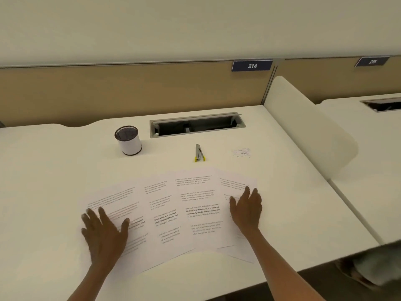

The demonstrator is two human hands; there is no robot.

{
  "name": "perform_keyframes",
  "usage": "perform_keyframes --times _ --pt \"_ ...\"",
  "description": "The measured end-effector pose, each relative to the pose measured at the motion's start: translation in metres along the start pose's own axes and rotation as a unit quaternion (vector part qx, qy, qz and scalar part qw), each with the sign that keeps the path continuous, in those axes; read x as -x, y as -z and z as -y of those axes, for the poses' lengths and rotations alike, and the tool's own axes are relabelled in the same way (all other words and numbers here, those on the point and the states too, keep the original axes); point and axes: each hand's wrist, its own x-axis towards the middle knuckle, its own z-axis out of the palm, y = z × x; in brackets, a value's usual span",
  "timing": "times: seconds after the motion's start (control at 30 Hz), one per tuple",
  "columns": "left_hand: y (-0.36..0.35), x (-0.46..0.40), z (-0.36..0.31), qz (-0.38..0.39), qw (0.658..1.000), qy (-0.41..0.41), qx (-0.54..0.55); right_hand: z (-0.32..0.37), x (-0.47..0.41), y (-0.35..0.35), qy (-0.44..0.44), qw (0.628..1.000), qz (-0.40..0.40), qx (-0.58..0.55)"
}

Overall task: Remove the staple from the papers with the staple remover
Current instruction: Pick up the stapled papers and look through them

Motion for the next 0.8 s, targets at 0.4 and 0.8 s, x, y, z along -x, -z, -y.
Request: perform_keyframes --times 0.4,0.8 --pt "-0.002 0.008 -0.046 0.168 0.985 0.016 -0.023 0.028 0.012 -0.020 0.032 0.995 0.075 0.065" --pt "0.011 0.012 -0.051 0.122 0.991 0.059 -0.003 0.041 0.013 0.001 -0.066 0.996 0.060 0.032"
